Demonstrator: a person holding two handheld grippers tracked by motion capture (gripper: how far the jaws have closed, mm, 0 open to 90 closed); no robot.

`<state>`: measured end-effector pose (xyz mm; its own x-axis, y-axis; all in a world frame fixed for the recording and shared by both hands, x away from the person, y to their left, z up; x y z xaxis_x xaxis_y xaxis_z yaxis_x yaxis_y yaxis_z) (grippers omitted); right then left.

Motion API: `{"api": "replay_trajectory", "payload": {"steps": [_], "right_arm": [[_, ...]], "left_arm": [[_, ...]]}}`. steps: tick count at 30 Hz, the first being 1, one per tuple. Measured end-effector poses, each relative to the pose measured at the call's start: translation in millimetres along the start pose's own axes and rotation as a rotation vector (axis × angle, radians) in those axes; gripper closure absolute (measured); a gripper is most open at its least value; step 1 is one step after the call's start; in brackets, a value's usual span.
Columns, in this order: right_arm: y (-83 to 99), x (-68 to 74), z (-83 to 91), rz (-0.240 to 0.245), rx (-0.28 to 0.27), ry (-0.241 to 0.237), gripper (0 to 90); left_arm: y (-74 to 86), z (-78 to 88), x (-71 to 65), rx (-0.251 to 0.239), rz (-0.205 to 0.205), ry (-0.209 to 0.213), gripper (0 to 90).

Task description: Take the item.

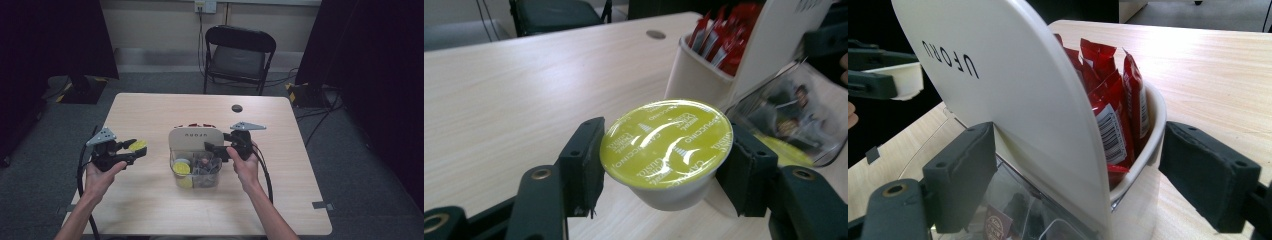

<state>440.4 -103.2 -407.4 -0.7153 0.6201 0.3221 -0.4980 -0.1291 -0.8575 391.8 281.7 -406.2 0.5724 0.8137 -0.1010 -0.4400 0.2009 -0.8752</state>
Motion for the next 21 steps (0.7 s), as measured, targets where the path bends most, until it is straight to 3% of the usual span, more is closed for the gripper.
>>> {"api": "replay_trajectory", "payload": {"steps": [13, 18, 21], "right_arm": [[-0.2, 0.1, -0.4, 0.001, 0.006, 0.0, 14.2], [-0.1, 0.0, -0.5, 0.001, 0.008, 0.0, 14.2], [0.6, 0.0, -1.4, 0.002, 0.012, 0.002, 13.7]], "left_arm": [[19.5, 0.2, 18.0, 0.058, 0.006, -0.064, 40.9], [28.7, -3.4, 22.6, 0.076, 0.021, -0.061, 40.8], [35.7, -7.6, 23.9, 0.11, 0.017, -0.072, 40.8]]}}
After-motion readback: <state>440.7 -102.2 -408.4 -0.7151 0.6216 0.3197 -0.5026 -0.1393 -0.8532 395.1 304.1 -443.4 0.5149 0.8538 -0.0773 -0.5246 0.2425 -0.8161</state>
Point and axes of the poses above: each handheld gripper's, and its own axes: z roughly backward along the jaws, y roughly out of its underside, x roughly to its left, the point moved 1 cm from there along -z, roughly forward along the jaws, and after that the axes turned 5 degrees about -y, right-handed, at the moved point
